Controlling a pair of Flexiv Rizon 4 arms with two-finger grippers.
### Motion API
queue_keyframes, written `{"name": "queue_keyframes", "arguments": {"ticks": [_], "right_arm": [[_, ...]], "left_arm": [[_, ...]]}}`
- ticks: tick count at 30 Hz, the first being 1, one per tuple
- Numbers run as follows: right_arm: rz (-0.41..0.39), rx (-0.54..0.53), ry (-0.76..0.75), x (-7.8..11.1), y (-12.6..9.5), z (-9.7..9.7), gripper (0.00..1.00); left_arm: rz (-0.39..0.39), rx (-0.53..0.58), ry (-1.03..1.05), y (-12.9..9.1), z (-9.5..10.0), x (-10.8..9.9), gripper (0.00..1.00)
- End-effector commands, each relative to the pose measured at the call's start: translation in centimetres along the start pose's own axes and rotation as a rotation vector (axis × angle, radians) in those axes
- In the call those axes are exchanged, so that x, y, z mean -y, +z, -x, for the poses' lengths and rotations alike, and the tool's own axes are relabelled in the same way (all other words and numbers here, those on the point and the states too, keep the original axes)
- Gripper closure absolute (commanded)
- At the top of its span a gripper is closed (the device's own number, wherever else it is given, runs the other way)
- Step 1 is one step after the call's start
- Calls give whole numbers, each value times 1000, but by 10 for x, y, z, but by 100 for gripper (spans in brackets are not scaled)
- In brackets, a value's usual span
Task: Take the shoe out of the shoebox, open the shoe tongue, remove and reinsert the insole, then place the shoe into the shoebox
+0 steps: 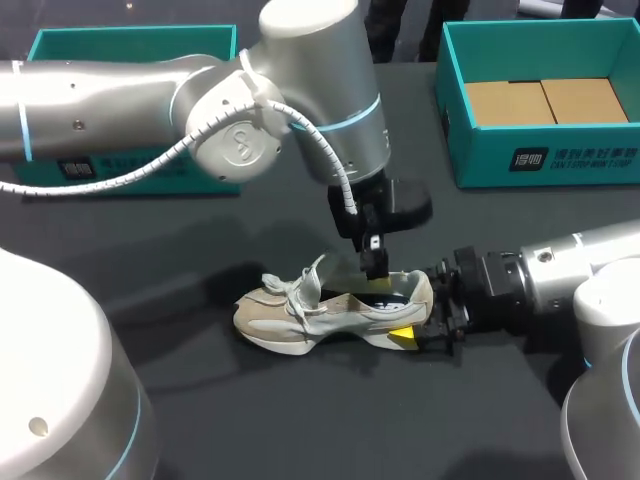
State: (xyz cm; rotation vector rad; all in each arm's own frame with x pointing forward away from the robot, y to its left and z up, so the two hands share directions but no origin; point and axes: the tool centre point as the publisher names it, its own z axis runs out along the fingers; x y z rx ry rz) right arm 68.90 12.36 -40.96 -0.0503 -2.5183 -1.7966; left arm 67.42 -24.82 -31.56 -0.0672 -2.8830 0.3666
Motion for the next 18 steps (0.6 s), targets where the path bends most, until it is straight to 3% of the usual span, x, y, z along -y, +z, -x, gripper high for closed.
{"name": "queue_keyframes", "arguments": {"ticks": [1, 18], "right_arm": [[-5, 0, 1, 1, 0, 0, 100], [-5, 0, 1, 1, 0, 0, 100]], "left_arm": [[26, -17, 4, 14, 5, 7, 100], [75, -63, -26, 43, 6, -6, 100]]}}
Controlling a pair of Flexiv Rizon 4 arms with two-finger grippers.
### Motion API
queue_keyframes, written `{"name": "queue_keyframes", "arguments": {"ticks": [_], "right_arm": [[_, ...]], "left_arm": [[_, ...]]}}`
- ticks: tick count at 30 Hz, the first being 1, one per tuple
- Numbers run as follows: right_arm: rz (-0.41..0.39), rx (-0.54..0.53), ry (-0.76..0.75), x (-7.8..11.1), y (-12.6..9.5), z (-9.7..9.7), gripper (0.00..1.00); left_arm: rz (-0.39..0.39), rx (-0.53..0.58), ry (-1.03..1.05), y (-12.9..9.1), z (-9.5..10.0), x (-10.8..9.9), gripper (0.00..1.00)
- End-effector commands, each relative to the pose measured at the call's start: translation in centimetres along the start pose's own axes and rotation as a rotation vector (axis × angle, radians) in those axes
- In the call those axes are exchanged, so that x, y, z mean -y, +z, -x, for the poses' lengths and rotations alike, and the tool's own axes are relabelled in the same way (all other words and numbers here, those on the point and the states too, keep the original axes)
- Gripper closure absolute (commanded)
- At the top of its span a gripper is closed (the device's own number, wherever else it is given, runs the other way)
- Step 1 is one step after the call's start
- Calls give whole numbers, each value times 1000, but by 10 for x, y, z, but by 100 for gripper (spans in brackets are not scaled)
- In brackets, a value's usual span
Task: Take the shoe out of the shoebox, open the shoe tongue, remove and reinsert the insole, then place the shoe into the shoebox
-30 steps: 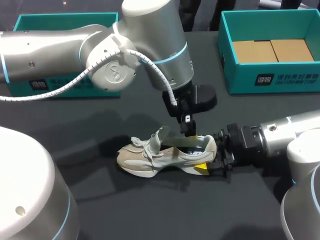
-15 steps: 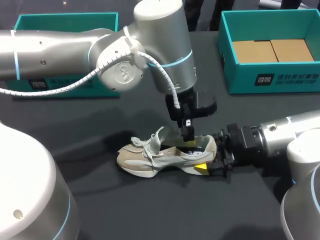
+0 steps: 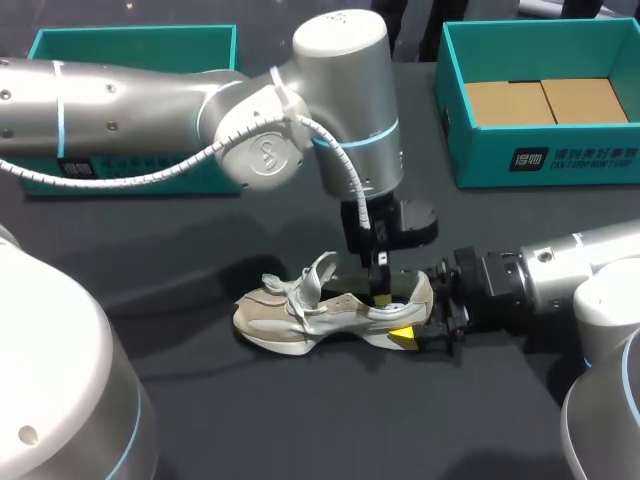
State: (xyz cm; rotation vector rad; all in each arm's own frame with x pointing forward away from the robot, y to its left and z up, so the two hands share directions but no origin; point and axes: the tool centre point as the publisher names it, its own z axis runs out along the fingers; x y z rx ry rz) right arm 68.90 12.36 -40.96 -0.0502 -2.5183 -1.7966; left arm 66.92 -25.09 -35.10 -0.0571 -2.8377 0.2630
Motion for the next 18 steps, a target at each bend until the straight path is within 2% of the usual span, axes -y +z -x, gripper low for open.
{"name": "queue_keyframes", "arguments": {"ticks": [1, 18], "right_arm": [[-5, 1, 1, 1, 0, 0, 100], [-5, 1, 1, 1, 0, 0, 100]], "left_arm": [[17, -8, -10, 10, 4, 0, 100], [89, -22, -30, 28, 0, -33, 100]]}}
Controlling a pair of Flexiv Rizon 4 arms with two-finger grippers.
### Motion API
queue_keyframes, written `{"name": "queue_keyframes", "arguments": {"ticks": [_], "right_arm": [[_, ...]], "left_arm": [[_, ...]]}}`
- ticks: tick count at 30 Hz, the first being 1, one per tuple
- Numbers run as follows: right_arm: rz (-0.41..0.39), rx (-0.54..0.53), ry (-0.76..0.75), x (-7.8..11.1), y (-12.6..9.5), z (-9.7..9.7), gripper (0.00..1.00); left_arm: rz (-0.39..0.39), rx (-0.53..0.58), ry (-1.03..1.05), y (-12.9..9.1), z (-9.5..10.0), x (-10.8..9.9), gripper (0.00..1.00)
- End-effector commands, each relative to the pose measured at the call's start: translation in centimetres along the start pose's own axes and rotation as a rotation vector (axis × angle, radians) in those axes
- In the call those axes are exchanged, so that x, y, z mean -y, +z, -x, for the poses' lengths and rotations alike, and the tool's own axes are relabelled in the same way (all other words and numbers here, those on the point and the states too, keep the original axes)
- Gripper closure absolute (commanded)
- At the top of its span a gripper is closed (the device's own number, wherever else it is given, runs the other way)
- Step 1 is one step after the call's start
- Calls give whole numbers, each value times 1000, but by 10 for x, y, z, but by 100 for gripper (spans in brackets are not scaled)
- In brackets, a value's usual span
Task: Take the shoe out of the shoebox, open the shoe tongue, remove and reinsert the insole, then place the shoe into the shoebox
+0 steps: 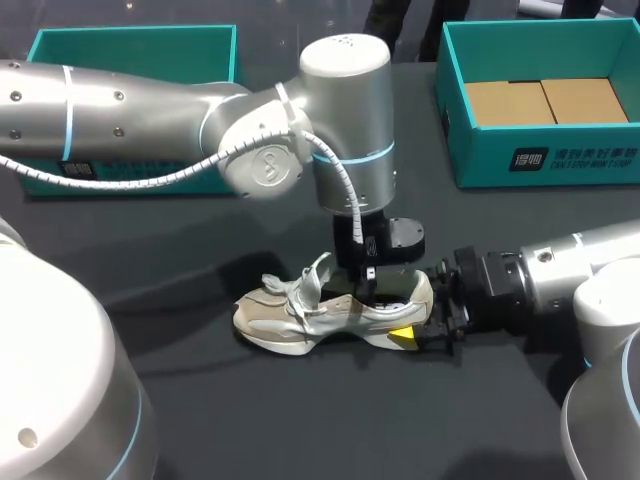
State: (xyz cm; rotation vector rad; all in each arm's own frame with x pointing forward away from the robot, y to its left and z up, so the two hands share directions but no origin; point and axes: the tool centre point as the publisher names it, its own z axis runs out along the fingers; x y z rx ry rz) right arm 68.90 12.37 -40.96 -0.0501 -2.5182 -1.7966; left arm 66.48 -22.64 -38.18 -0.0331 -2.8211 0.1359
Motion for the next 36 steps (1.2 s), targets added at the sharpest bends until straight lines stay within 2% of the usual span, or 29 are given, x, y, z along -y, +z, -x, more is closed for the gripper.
{"name": "queue_keyframes", "arguments": {"ticks": [1, 13, 14, 15, 27, 31, 36], "right_arm": [[-5, 1, 1, 1, 0, 0, 100], [-5, 1, 1, 1, 0, 0, 100], [-5, 1, 1, 1, 0, 0, 100], [-5, 1, 1, 1, 0, 0, 100], [-5, 1, 1, 1, 0, 0, 100], [-5, 1, 1, 1, 0, 0, 100], [-5, 1, 1, 1, 0, 0, 100]], "left_arm": [[10, 3, 3, 3, -3, -4, 100], [31, 56, 71, 6, -10, -18, 100], [33, 60, 73, 6, -10, -18, 99], [39, 71, 73, 6, -10, -19, 90], [63, 140, 72, 11, -8, -26, 70], [81, 194, 66, 14, -4, -22, 66], [79, 242, 67, 15, 5, -18, 67]]}}
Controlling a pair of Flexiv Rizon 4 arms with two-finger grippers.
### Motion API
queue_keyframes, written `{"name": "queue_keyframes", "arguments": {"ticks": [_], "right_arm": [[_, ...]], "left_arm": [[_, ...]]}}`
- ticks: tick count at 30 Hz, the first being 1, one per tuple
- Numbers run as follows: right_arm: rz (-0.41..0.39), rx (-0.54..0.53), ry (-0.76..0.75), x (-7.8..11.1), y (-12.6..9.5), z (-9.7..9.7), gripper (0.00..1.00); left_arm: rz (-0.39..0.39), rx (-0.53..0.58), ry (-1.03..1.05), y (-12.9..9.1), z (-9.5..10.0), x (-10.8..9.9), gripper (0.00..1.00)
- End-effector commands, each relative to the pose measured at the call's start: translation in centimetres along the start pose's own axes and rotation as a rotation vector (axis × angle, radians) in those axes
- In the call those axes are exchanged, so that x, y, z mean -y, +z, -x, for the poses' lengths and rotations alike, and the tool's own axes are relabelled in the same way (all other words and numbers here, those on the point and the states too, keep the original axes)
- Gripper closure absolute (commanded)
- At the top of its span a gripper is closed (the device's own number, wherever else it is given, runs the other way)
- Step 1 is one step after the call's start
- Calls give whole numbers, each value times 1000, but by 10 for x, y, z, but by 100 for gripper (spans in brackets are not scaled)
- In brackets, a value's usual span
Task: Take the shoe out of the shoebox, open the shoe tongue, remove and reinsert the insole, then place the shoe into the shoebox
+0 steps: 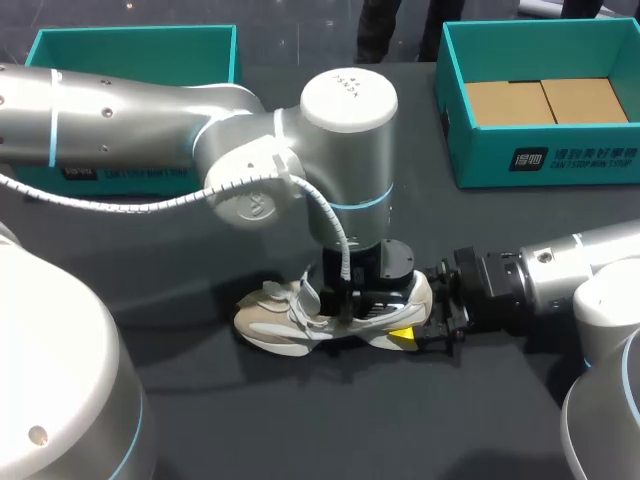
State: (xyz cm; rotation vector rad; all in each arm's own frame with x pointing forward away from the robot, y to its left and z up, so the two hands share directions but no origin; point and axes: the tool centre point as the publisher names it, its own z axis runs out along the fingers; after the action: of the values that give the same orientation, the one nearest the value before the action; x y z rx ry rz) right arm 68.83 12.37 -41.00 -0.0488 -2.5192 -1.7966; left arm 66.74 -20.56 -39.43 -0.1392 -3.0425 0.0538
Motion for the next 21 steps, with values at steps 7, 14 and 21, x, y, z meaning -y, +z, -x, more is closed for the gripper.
{"name": "queue_keyframes", "arguments": {"ticks": [7, 14, 21], "right_arm": [[-5, 0, 2, 1, 0, 0, 100], [-5, 0, 2, 1, 0, 0, 100], [-5, 0, 2, 1, 0, 0, 100]], "left_arm": [[42, 77, -33, 11, 13, 7, 71], [64, 119, -77, 14, 23, 5, 93], [33, 112, -89, 11, 23, -1, 100]]}}
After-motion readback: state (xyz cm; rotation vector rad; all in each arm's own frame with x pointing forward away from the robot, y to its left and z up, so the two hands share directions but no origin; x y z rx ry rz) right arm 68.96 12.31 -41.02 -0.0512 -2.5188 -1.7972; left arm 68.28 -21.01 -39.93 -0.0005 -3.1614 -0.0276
